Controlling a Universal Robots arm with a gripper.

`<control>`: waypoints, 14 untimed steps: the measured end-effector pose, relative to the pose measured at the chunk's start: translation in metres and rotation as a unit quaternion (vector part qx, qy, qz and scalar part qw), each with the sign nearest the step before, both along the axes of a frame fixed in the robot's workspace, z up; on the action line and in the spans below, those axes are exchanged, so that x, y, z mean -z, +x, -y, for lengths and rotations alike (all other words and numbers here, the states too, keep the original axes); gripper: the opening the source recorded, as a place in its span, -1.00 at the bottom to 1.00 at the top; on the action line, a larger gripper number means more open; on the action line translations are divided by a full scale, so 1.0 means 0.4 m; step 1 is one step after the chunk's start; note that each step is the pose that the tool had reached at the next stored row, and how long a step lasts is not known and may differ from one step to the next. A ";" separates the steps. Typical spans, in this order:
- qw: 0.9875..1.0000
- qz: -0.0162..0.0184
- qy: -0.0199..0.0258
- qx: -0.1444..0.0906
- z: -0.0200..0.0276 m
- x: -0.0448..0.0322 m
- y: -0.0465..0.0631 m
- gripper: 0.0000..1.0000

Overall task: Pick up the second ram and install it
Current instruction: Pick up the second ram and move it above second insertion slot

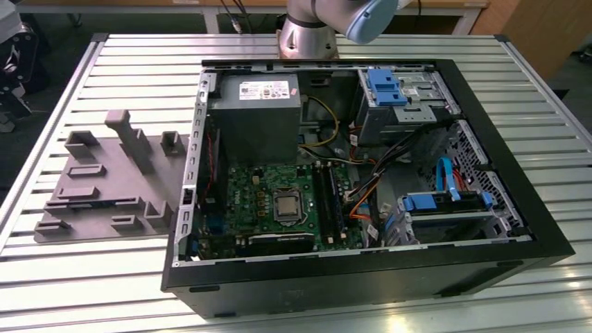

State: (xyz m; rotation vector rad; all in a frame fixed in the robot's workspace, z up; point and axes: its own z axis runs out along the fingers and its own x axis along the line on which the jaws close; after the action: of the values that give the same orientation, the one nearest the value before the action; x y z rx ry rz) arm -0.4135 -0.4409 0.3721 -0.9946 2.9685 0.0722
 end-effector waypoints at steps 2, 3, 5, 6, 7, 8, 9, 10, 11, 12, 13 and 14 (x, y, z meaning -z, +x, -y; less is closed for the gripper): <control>1.000 0.000 0.000 -0.012 0.000 0.000 0.000 -0.79; 1.000 0.000 0.000 -0.018 0.000 0.001 0.000 -0.79; 1.000 0.000 0.000 -0.029 0.000 0.001 0.000 -0.79; 0.999 0.000 0.000 -0.035 0.000 0.001 0.000 -0.79; 0.999 0.000 0.000 -0.042 0.000 0.001 0.000 -0.79; 0.999 0.000 0.000 -0.049 0.000 0.002 0.000 -0.79; 0.998 0.000 0.000 -0.056 0.000 0.002 0.000 -0.79; 0.998 0.000 0.000 -0.064 0.000 0.002 0.000 -0.79; 0.997 0.000 0.000 -0.072 0.000 0.002 0.000 -0.79; 0.997 0.000 0.000 -0.080 0.000 0.002 0.000 -0.79; 0.996 0.000 0.000 -0.087 0.000 0.003 0.000 -0.79; 0.995 0.000 0.000 -0.095 0.000 0.003 0.000 -0.79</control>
State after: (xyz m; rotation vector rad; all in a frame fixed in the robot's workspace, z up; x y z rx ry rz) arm -0.4137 -0.4409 0.3709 -1.2736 2.8649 0.0730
